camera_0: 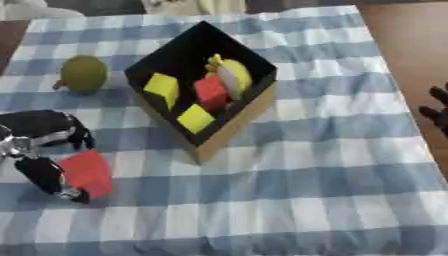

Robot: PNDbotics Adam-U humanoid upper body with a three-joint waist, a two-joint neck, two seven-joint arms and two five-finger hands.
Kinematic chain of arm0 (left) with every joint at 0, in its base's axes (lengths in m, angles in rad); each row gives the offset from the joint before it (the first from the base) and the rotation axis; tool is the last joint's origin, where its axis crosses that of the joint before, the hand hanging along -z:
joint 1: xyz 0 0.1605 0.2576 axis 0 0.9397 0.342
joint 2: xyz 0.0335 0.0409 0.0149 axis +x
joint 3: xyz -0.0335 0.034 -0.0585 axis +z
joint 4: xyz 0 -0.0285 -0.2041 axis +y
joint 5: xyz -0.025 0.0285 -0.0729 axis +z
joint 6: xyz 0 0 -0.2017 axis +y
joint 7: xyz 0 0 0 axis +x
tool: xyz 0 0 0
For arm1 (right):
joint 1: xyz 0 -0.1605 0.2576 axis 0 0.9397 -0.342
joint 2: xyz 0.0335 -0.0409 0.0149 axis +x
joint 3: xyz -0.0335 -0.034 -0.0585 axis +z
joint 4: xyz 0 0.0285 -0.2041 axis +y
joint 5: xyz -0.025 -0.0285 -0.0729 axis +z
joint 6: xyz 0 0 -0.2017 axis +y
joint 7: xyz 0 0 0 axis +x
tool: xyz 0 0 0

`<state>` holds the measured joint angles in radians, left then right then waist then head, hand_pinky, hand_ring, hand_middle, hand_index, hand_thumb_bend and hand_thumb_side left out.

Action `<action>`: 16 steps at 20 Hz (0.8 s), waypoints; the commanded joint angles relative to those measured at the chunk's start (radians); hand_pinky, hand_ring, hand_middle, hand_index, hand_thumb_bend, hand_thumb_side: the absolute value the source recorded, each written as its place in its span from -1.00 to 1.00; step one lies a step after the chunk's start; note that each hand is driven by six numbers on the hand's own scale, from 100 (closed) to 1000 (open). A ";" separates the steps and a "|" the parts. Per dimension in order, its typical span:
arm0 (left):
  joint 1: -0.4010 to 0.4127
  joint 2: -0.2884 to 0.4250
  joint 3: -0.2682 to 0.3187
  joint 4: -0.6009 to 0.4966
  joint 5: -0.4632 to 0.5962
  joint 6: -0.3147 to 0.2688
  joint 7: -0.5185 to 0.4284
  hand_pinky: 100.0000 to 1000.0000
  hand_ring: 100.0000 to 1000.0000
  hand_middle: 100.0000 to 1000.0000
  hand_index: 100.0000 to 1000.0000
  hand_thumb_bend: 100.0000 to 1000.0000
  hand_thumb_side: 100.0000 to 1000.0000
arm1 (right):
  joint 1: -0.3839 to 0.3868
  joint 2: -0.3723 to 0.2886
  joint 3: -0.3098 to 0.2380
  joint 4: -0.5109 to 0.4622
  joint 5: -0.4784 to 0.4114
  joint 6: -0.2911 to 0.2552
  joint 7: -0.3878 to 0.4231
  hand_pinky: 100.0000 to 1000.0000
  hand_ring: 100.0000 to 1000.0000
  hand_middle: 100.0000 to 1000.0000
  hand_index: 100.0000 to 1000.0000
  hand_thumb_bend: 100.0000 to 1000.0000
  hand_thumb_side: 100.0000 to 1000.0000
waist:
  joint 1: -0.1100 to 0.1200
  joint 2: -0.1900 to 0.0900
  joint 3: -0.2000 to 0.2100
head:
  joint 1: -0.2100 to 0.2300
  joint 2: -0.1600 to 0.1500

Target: Pick up objects on the table and place them in the box.

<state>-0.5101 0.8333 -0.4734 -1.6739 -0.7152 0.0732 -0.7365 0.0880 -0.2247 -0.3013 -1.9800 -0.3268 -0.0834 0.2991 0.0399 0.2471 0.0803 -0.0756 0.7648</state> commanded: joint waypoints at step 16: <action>0.003 0.045 0.035 -0.085 0.095 0.053 -0.034 0.40 0.14 -0.16 0.21 -0.12 -0.77 | -0.003 -0.009 -0.007 -0.020 0.006 0.008 0.000 0.78 1.00 -0.28 0.64 -1.00 0.28 | 0.004 0.000 0.000 | -0.006 0.005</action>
<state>-0.5002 0.8368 -0.4602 -1.7348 -0.6264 0.1200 -0.7692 0.0879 -0.2245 -0.3016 -1.9800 -0.3261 -0.0777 0.2992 0.0399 0.2471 0.0803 -0.0803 0.7648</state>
